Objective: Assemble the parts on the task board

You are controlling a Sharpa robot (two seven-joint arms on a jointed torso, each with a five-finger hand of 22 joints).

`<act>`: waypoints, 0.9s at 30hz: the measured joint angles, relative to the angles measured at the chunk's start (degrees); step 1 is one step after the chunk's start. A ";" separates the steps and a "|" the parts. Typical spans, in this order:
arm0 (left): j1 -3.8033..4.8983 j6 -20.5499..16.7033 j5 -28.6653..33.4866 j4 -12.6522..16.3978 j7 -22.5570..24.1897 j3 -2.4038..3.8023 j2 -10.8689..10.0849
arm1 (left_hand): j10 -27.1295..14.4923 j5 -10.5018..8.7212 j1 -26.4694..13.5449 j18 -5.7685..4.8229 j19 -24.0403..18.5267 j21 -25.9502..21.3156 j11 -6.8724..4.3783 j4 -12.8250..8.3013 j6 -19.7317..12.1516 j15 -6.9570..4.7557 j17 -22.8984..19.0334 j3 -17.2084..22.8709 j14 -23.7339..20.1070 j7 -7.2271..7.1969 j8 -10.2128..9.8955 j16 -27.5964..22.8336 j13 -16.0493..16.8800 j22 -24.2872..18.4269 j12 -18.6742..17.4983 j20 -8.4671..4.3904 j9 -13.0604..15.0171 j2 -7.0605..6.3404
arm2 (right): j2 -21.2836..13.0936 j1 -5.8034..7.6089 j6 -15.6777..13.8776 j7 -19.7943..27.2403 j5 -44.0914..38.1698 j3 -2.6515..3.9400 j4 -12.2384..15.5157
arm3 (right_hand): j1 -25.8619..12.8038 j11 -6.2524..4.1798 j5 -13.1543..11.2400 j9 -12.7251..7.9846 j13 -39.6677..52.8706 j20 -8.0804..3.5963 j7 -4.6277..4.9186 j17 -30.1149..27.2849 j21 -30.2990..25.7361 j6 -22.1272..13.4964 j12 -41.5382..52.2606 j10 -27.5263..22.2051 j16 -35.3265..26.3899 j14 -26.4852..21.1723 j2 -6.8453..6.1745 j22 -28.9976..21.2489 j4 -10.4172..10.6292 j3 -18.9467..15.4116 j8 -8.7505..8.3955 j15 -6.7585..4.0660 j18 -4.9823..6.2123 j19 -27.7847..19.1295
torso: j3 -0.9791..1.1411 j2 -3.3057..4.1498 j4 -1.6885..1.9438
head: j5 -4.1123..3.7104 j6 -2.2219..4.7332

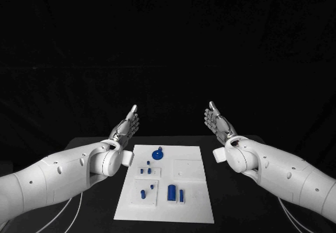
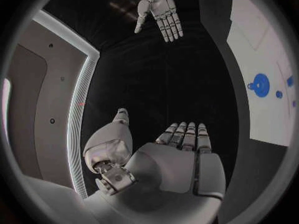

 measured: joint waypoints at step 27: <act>-6.62 -22.72 2.30 18.94 7.71 4.61 -4.93 | -5.66 -0.63 -17.59 -0.64 -4.40 -0.22 -0.46 0.16 -4.32 -0.56 -0.25 0.46 -5.78 -0.50 -0.23 -0.06 -0.22 -0.64 -0.22 -0.85 -0.24 -0.26 | -10.20 3.50 -26.35 12.39 22.17 -13.14 25.85 | -11.79 -0.73 -0.91 -0.21 -0.22 -0.95 -0.68 -0.23 -0.34 -3.63 -0.16 -4.14 -0.23 -4.96 -0.37 -0.27 0.47 0.16 -0.21 -0.72 -0.83 -3.92 | 0.12 -0.29 0.64 | -0.43 -0.07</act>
